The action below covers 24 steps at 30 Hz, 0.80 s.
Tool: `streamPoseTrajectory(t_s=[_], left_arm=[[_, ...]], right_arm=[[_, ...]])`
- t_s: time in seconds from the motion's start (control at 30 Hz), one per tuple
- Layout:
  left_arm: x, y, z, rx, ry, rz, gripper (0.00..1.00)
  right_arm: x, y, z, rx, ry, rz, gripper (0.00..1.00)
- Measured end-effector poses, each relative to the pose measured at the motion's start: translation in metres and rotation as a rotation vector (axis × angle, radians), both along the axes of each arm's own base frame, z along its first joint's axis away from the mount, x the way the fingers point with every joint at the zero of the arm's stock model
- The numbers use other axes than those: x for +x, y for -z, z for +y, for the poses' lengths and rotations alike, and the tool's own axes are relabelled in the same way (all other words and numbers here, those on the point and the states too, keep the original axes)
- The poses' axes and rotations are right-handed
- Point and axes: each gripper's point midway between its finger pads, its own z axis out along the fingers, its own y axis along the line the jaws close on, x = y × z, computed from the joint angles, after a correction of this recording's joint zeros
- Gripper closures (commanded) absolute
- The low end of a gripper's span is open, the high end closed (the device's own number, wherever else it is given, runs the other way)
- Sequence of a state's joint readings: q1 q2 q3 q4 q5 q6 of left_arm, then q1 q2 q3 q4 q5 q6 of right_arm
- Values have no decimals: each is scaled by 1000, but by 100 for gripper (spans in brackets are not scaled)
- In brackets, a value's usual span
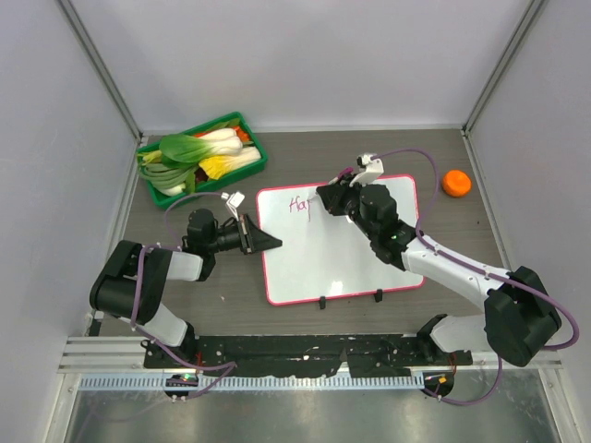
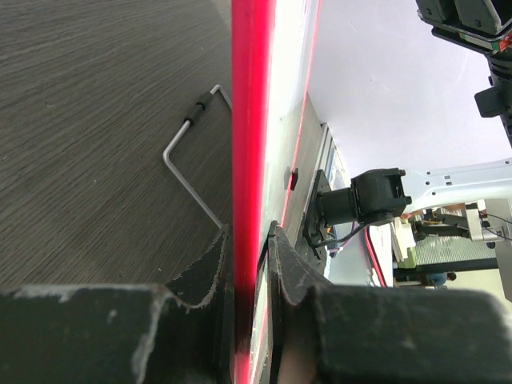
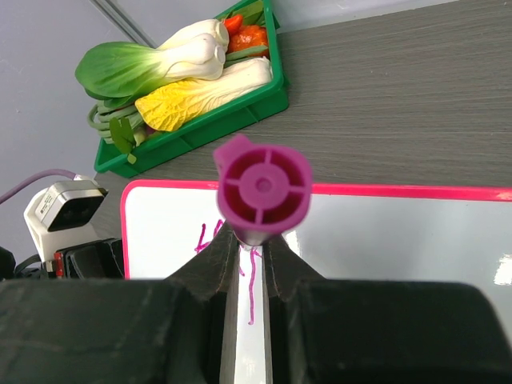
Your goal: Write a sentence on the whiteboard
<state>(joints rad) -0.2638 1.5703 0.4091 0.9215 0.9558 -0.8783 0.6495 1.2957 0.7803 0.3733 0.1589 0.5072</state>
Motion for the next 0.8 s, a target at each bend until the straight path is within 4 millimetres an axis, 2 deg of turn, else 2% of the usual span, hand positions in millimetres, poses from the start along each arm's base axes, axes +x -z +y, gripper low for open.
streamPoseTrajectory(t_s=[0.8], left_arm=[[0, 0, 0, 0, 0, 0, 100]], right_arm=[[-3, 2, -15, -20, 39, 6, 99]])
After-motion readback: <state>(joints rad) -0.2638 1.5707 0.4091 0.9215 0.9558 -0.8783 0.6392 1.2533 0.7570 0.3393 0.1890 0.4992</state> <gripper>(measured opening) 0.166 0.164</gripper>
